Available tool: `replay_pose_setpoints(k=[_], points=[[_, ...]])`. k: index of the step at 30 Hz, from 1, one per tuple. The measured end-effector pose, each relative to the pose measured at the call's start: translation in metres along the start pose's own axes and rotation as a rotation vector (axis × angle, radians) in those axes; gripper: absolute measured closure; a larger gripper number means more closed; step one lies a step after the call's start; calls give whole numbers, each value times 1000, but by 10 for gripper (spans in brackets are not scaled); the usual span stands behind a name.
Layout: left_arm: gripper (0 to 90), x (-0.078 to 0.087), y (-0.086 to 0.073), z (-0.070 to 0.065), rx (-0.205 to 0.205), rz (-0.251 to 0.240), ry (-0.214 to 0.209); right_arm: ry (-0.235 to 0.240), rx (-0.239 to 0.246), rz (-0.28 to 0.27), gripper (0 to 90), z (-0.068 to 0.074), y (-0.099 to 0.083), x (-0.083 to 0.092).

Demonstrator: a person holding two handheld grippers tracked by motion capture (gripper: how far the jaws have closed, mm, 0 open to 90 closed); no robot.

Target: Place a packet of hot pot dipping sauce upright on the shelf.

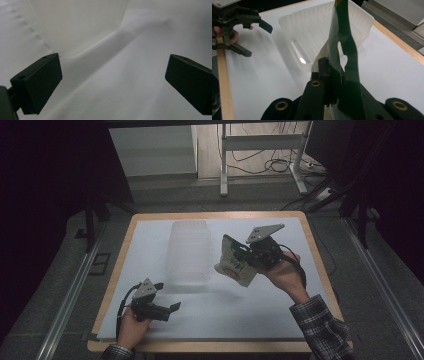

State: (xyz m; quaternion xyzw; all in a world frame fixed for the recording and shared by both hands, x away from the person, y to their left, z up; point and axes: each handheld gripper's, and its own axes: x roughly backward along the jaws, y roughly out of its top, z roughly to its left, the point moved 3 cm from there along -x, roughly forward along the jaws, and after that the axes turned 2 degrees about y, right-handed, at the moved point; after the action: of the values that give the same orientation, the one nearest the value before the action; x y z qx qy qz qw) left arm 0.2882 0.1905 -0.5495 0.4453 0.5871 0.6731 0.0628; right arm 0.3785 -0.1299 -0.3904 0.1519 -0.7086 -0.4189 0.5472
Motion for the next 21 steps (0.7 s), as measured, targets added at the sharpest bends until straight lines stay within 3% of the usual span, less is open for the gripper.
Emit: replay_pose_setpoints(k=[21], points=[[10, 0, 0, 0, 0, 5, 0, -32, -5, 5, 896, -36, 26, -30]])
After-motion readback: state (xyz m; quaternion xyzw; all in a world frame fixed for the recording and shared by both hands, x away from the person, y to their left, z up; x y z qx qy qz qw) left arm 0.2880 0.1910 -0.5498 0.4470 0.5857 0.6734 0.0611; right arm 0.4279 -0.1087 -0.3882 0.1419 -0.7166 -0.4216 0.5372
